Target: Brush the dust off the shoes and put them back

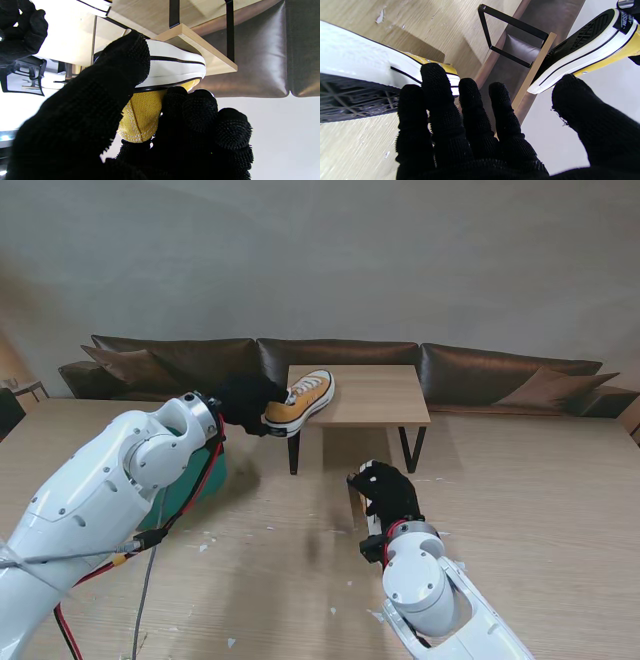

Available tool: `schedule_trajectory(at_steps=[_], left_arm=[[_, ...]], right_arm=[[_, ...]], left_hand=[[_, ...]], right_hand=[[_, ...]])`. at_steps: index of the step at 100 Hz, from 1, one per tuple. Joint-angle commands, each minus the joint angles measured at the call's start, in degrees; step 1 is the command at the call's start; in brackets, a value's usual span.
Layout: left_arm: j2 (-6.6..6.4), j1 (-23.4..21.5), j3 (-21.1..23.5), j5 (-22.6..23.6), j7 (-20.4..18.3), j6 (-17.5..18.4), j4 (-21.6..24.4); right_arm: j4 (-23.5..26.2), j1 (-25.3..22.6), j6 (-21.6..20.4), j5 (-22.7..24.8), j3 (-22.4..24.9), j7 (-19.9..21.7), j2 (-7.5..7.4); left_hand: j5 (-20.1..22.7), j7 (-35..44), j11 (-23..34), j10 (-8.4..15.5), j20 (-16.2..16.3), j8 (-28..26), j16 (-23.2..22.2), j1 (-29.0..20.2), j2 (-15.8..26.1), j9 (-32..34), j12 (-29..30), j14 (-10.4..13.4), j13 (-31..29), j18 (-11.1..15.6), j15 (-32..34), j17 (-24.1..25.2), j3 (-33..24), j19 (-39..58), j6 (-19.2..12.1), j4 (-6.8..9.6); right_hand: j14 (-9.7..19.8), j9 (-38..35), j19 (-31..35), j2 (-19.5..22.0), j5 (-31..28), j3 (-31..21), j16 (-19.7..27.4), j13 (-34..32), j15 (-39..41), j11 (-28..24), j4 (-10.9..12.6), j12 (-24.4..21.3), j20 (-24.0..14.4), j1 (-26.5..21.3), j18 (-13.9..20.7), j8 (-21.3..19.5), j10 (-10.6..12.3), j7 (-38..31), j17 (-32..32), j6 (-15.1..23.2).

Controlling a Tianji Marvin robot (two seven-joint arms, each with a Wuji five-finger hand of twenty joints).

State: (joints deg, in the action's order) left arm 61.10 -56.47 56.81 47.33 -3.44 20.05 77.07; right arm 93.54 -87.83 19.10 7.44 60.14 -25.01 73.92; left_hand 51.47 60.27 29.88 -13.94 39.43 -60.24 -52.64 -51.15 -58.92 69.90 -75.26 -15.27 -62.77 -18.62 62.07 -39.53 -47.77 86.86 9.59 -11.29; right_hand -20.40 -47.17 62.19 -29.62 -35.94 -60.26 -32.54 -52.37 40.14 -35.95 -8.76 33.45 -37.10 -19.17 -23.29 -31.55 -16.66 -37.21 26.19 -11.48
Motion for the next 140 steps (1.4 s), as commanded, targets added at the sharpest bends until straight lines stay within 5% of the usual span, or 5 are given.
schedule_trajectory(at_steps=[1, 75, 105, 121, 140], left_arm=[[0.77, 1.5, -0.1, -0.4, -0.2, -0.3, -0.4], [3.15, 10.3, -9.4, -3.9, 7.7, 4.0, -15.8], [4.3, 13.5, -12.7, -7.6, 7.7, 4.6, -21.4], [4.57, 14.0, -13.3, -8.1, 8.0, 4.8, -22.0], [4.41, 13.7, -13.1, -7.7, 7.8, 4.6, -21.3]], right_arm=[[-0.2, 0.0, -0.2, -0.2, -0.1, 0.6, 0.4], [-3.1, 1.5, -0.2, -2.0, -0.3, -0.6, 1.2], [-4.6, 2.2, -0.4, -3.2, -0.2, -0.9, 1.51], [-5.0, 2.6, -0.3, -3.4, -0.2, -1.1, 1.65], [-4.6, 2.5, -0.4, -3.4, -0.2, -1.2, 1.64]], left_hand=[[8.8, 31.6, 0.6, 4.6, -0.3, -7.0, -1.0, -6.6, 8.8, 1.8, -1.5, 1.3, -1.0, 3.3, -1.0, -1.0, -4.8, 1.6, 10.2, 2.07], [5.7, 27.7, -3.3, 2.1, 0.4, -8.8, -0.1, -7.2, 11.7, -2.7, -0.2, -0.9, 4.1, 4.5, -2.4, 3.1, 2.4, 1.3, 11.1, 1.27], [3.5, 22.7, -7.1, -1.3, 1.6, -9.6, 2.3, 0.9, 11.4, -9.1, 11.4, -0.5, 8.1, 3.1, -5.6, 7.2, -3.0, -0.9, 7.2, -0.03], [-1.0, 14.9, -6.0, -1.9, 2.2, -2.4, 2.5, 2.4, 11.8, -11.6, 13.8, -0.8, 9.3, 3.1, -5.4, 8.5, -5.1, -1.2, 4.6, -0.18], [-6.7, 5.6, -5.4, -2.6, 2.9, 10.4, 2.4, 0.2, 11.4, -13.9, 19.2, -1.4, 10.8, 2.8, -5.8, 9.9, 0.9, -1.8, 1.2, -1.05]], right_hand=[[-0.6, -0.6, 0.4, 1.3, 0.4, -0.2, -0.2, -1.4, 0.7, -0.7, 1.8, -0.5, 1.2, 1.4, -0.2, 0.4, 0.1, -0.2, -6.0, -0.3], [-0.8, -0.9, 0.2, 1.4, 0.5, -0.2, -0.3, -1.5, 0.7, -0.6, 1.8, -0.5, 1.2, 1.2, -0.2, 0.4, 0.0, -0.3, -6.2, -0.4], [-0.9, -1.0, 0.2, 1.4, 0.5, -0.2, -0.3, -1.6, 0.7, -0.6, 1.7, -0.6, 1.2, 1.1, -0.3, 0.5, -0.2, -0.3, -6.2, -0.6], [-1.0, -1.0, 0.1, 1.4, 0.5, -0.3, -0.3, -1.5, 0.6, -0.6, 1.7, -0.6, 1.2, 1.0, -0.3, 0.5, -0.2, -0.3, -6.3, -0.6], [-1.0, -1.0, 0.1, 1.4, 0.4, -0.2, -0.3, -1.5, 0.6, -0.5, 1.7, -0.6, 1.2, 1.0, -0.4, 0.5, -0.2, -0.2, -6.3, -0.7]])
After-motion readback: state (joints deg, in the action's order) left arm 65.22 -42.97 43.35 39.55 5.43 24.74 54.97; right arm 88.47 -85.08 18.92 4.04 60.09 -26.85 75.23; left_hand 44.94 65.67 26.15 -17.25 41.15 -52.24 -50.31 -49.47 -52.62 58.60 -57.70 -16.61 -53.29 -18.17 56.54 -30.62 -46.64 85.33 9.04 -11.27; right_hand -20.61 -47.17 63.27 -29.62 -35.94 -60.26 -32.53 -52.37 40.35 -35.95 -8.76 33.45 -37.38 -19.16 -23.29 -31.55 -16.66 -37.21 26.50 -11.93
